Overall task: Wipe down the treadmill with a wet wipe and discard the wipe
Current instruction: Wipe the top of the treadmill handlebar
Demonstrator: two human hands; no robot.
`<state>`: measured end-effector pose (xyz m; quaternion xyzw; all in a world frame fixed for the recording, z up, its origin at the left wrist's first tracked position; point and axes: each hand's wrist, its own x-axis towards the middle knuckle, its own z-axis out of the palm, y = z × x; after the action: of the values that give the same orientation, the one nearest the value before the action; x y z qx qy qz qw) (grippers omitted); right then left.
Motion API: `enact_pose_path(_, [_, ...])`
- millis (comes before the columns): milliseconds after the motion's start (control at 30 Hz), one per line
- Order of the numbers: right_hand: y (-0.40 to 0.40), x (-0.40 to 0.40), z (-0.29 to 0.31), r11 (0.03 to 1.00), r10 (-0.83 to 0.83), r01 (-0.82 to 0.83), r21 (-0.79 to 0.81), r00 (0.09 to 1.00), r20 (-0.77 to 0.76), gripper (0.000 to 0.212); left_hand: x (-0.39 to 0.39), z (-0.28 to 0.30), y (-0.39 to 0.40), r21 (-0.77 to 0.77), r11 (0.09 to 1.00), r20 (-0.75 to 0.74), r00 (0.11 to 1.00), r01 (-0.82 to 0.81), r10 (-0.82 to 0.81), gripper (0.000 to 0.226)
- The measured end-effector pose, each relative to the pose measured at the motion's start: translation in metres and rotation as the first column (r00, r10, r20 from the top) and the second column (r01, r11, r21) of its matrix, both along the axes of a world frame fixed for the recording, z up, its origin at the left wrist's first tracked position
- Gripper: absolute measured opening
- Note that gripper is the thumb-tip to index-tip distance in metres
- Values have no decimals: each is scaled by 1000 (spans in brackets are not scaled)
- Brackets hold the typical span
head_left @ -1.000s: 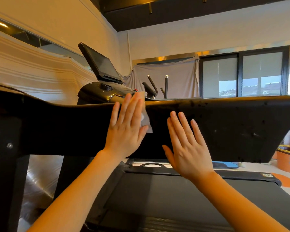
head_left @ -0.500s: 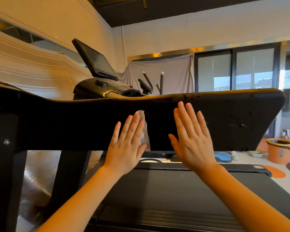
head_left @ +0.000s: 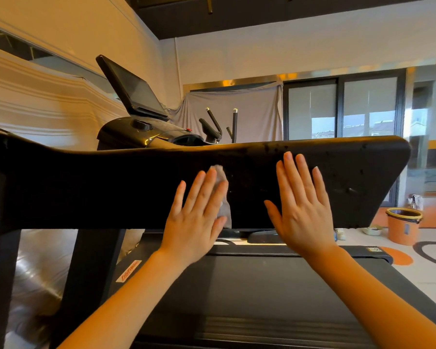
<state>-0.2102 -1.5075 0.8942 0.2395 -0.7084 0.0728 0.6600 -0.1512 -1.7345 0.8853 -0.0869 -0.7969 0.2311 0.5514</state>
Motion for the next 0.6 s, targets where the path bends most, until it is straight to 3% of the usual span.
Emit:
enact_pose_path(133, [0, -1, 0, 1000, -6, 6, 4, 1000, 3, 67, 2, -15, 3, -19, 1000, 24, 999, -24, 25, 67])
enact_pose_path(367, [2, -1, 0, 1000, -8, 8, 7, 1000, -4, 67, -8, 53, 27, 124, 991, -156, 987, 54, -34, 68])
enact_pose_path(600, [2, -3, -1, 1000, -15, 15, 21, 1000, -13, 66, -8, -7, 36, 14, 1000, 10, 1000, 18, -18, 68])
